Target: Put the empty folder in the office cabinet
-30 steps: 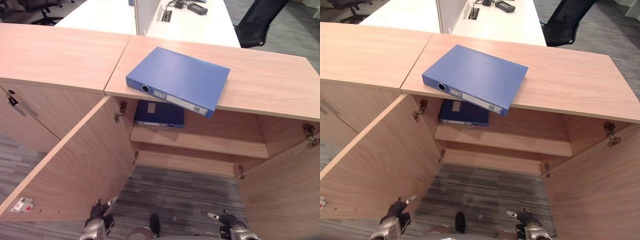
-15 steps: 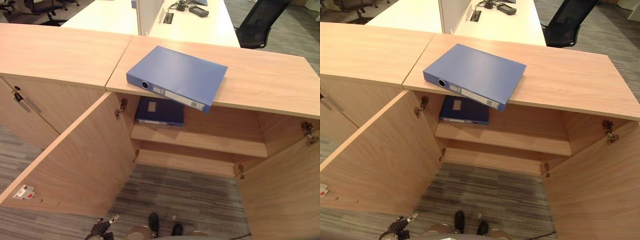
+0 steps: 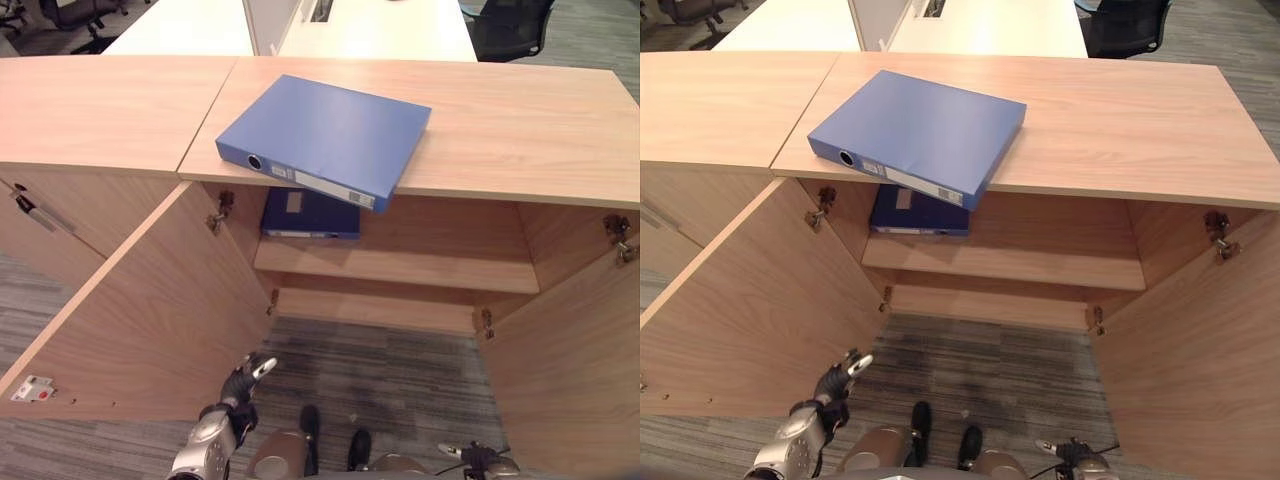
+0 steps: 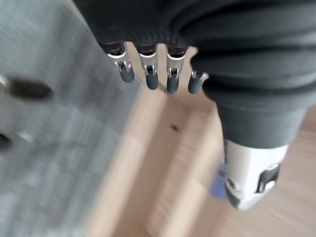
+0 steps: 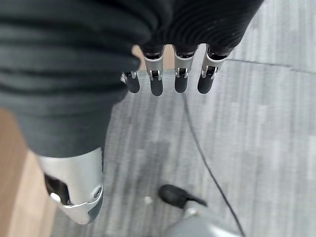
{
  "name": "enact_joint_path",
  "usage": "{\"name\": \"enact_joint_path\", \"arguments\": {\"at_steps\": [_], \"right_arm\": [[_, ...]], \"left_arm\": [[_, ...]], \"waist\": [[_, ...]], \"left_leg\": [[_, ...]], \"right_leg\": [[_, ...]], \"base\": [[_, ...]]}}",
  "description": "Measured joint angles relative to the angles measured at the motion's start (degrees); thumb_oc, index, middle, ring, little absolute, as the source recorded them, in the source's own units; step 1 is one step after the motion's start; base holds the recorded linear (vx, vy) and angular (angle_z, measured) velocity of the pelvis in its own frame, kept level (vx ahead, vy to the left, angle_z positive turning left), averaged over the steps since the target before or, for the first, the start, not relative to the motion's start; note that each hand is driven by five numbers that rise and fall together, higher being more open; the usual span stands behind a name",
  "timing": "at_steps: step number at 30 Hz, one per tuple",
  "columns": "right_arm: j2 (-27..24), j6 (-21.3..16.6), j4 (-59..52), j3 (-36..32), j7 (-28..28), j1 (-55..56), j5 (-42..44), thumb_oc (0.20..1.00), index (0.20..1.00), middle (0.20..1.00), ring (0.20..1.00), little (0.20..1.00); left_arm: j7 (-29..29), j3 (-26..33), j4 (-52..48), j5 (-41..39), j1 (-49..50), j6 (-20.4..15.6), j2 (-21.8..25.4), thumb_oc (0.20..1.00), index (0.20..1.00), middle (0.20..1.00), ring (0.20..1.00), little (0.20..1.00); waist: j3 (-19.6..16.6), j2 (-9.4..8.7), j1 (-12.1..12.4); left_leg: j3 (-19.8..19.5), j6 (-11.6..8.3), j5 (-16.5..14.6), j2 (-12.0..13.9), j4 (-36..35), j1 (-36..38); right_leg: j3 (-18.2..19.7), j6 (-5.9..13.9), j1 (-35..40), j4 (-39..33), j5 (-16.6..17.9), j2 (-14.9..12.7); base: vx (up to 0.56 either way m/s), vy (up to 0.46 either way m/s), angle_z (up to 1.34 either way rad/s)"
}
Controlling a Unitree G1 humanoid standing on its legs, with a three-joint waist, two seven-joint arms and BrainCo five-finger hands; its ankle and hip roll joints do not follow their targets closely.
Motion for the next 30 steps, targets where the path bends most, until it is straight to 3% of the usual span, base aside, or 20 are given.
{"name": "enact_joint_path", "arguments": {"at_steps": [1,2,3,5,7,8,9,11,12,15,17,19,21,25,30], "right_arm": [[0.28,-0.31,-1.05,-0.95,0.78,0.32,-0.17,1.0,1.0,1.0,1.0,1.0],[-0.15,-1.93,-4.91,-5.27,3.02,0.36,-0.31,1.0,1.0,1.0,1.0,1.0],[-2.82,-2.08,-5.18,-9.22,3.09,-1.14,-0.63,1.0,1.0,1.0,1.0,1.0],[-4.01,-0.98,-4.4,-8.64,2.93,-0.5,-0.7,1.0,1.0,1.0,1.0,1.0],[-3.53,-0.7,-4.49,-9.3,2.75,-0.23,-0.52,1.0,1.0,1.0,1.0,1.0],[-2.47,-0.84,-4.76,-9.44,2.85,-0.02,0.0,1.0,1.0,1.0,1.0,1.0],[-2.43,-0.82,-5.01,-9.62,2.89,0.17,0.07,1.0,1.0,1.0,1.0,1.0],[-1.82,-1.05,-5.14,-9.88,3.07,1.33,0.07,1.0,1.0,1.0,1.0,1.0],[-0.97,-1.0,-4.91,-9.92,3.28,2.27,0.07,1.0,1.0,1.0,1.0,1.0],[0.23,-0.75,-2.0,-9.88,3.72,4.0,0.05,1.0,1.0,1.0,1.0,1.0],[0.16,-0.81,-1.37,-10.03,4.25,6.27,0.04,1.0,1.0,1.0,1.0,1.0],[-0.95,-0.86,-0.61,-10.42,4.54,7.77,0.06,1.0,1.0,1.0,1.0,1.0],[-1.0,-0.85,-0.36,-11.47,5.04,8.6,0.06,1.0,1.0,1.0,1.0,1.0],[-1.01,-0.86,-0.27,-11.56,5.71,9.81,0.08,1.0,1.0,1.0,1.0,1.0],[-0.88,-0.97,-0.11,-11.17,6.74,10.56,0.05,1.0,1.0,1.0,1.0,1.0]], "left_arm": [[-0.46,-0.67,0.1,0.08,-1.07,0.87,-0.27,1.0,1.0,1.0,1.0,1.0],[-0.5,-1.06,-7.08,0.02,-0.23,3.28,0.59,1.0,1.0,1.0,1.0,1.0],[-1.8,-2.74,-22.98,0.06,4.45,1.88,5.48,1.0,1.0,1.0,1.0,1.0],[-2.15,-2.36,-24.25,0.16,1.84,1.39,6.57,1.0,1.0,1.0,1.0,1.0],[-1.97,-1.14,-25.74,1.04,0.34,1.37,8.76,1.0,1.0,1.0,1.0,1.0],[-2.16,-0.45,-26.54,1.3,-0.12,1.04,10.79,1.0,1.0,1.0,1.0,1.0],[-2.39,-0.83,-26.96,1.93,-0.15,1.07,12.7,1.0,1.0,1.0,1.0,1.0],[-3.59,-0.98,-27.73,3.42,0.34,1.06,16.47,1.0,1.0,1.0,1.0,1.0],[-3.95,-0.48,-27.75,3.48,1.32,1.05,17.25,1.0,1.0,1.0,1.0,1.0],[-5.29,-0.53,-30.41,3.54,3.85,0.99,17.02,1.0,1.0,1.0,1.0,1.0],[-6.95,-0.91,-32.86,4.34,4.77,1.05,17.18,1.0,1.0,1.0,1.0,1.0],[-7.7,-0.39,-37.12,5.01,5.42,0.82,17.29,1.0,1.0,1.0,1.0,1.0],[-8.22,2.06,-40.91,5.18,6.3,0.96,18.36,1.0,1.0,1.0,1.0,1.0],[-8.4,8.74,-48.74,5.52,5.77,-0.64,22.64,1.0,1.0,1.0,1.0,1.0],[-9.69,12.72,-54.58,2.64,2.28,-3.72,24.49,1.0,1.0,1.0,1.0,1.0]], "waist": [[-0.59,0.9,-0.78],[-0.34,2.8,-1.03],[0.76,7.23,-1.26],[1.15,7.38,-1.2],[1.52,7.81,-1.3],[1.33,7.3,-1.01],[1.0,6.55,-0.94],[0.49,4.7,-0.79],[-0.33,3.3,-1.02],[-1.69,1.9,-0.06],[-2.67,2.17,-0.16],[-4.28,3.41,-0.5],[-4.37,3.54,-0.66],[-5.71,3.28,-0.21],[-6.89,3.27,0.11]], "left_leg": [[0.04,0.25,0.13,0.2,0.15,0.52],[0.64,2.51,-1.27,-0.23,0.64,0.98],[2.25,4.81,0.56,-0.4,-3.56,4.85],[1.78,5.52,1.27,-1.87,-4.41,6.24],[1.87,6.13,1.16,-2.13,-4.22,7.38],[2.24,5.69,0.4,-2.52,-4.48,7.78],[2.28,5.79,0.88,-2.64,-4.93,7.73],[2.24,5.08,0.49,-2.75,-5.09,7.68],[2.21,4.99,0.56,-2.8,-5.09,7.94],[2.27,3.85,-0.16,-2.57,-5.12,8.8],[1.46,2.59,-0.84,-1.28,-5.14,10.04],[0.84,0.95,-1.3,1.0,-5.15,10.89],[0.54,0.14,-1.43,2.08,-5.13,11.92],[0.21,-0.5,-1.51,3.11,-5.31,11.79],[0.16,-1.04,-1.97,3.26,-5.68,11.72]], "right_leg": [[0.36,0.22,-0.32,-0.17,0.14,0.18],[0.47,0.86,-1.74,3.44,-0.32,0.17],[0.05,5.19,-7.58,16.3,-3.68,-0.75],[0.07,6.87,-11.11,26.91,-6.18,-3.82],[1.41,6.84,-14.74,34.44,-9.17,-7.4],[2.94,7.62,-15.81,30.38,-9.07,-10.95],[3.52,8.36,-15.39,25.58,-8.58,-12.14],[6.73,11.81,-13.32,14.91,-6.51,-11.67],[7.33,12.33,-11.06,10.29,-2.79,-11.39],[6.42,11.72,-8.27,4.79,5.19,-10.81],[5.34,10.15,-3.94,-1.16,8.76,-9.3],[4.51,8.63,-1.85,-3.39,9.27,-6.78],[3.97,7.88,-0.74,-3.39,8.77,-5.77],[3.85,7.16,-0.5,-3.38,7.85,-4.71],[3.86,7.18,-0.59,-3.37,7.88,-4.65]], "base": [[0.03,0.238,-0.04],[-0.08,0.17,-0.23],[-0.09,0.105,-0.13],[-0.04,0.043,0.12],[0.05,-0.062,0.06],[0.11,-0.115,-0.11],[0.09,-0.089,-0.18],[0.11,-0.071,-0.02],[0.14,-0.088,0.11],[0.13,-0.098,-0.01],[0.08,-0.096,0.06],[0.12,-0.127,0.08],[0.07,-0.071,0.08],[0.04,-0.044,0.02],[0.02,-0.022,-0.01]]}}
